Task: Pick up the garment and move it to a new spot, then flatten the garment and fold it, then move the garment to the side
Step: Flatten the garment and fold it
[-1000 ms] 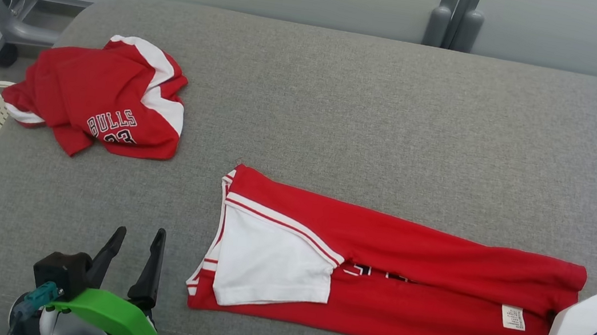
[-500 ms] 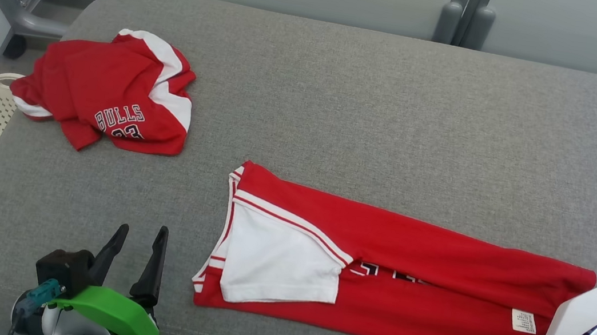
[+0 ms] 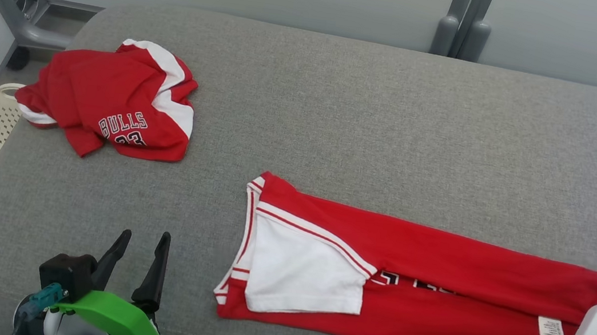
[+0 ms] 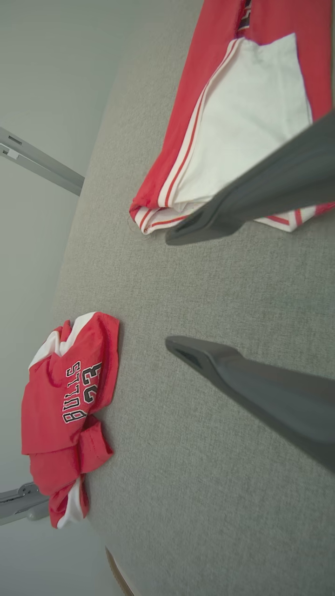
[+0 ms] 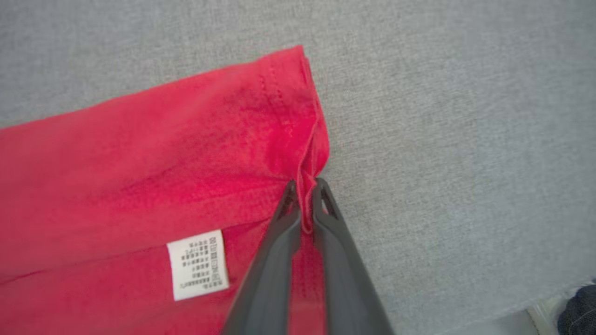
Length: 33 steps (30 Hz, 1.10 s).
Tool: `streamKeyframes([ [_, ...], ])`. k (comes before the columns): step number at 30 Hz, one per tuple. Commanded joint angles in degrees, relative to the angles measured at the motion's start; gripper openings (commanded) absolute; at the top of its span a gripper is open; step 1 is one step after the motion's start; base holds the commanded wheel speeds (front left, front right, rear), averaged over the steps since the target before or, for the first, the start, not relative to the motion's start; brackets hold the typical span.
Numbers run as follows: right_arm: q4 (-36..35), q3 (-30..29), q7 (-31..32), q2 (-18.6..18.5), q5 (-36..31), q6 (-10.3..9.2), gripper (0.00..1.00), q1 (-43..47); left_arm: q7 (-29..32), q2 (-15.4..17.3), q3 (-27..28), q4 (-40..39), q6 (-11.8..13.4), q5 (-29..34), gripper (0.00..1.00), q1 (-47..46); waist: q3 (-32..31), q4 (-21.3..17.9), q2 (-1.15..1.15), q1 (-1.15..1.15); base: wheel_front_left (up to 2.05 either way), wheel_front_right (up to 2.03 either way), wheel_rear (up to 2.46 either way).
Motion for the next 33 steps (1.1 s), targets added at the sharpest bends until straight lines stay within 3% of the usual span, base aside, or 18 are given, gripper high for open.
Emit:
streamKeyframes([
  [1, -1.1, -1.4, -0.5, -0.7, -1.0, -0.23, 0.0, -0.5, -0.1, 0.4, -0.1, 0.0, -0.1, -0.1, 1.0, 0.4, -0.3, 0.0, 0.0, 0.0, 0.0, 0.0, 0.0],
  [10, -9.3, -8.4, 1.0, -0.6, -6.1, -0.18, 0.0, -0.2, 0.0, 0.7, -0.3, -0.2, 0.2, -0.6, 1.0, 0.9, -1.4, -0.1, 0.0, 0.0, 0.0, 0.0, 0.0],
  [19, -15.3, -10.0, 3.7, -0.6, -9.1, -0.18, 0.0, 0.7, 0.0, 0.4, -0.5, -0.7, 0.8, -0.7, 1.0, 1.4, -2.0, -1.0, 0.0, 0.0, 0.0, 0.0, 0.0],
  [24, -15.5, -3.8, 5.1, -0.5, -5.6, -0.17, 0.0, 1.2, 0.1, 0.6, -0.6, -0.4, 0.7, -0.9, 1.0, 1.3, -2.7, -1.2, 0.0, 0.0, 0.0, 0.0, 0.0],
  [33, -16.5, 17.6, 7.8, -0.5, 2.6, -0.17, 0.0, 2.3, 0.3, 0.8, -1.0, -0.8, 1.1, -1.0, 1.0, 1.9, -4.0, -1.2, 0.0, 0.0, 0.0, 0.0, 0.0],
])
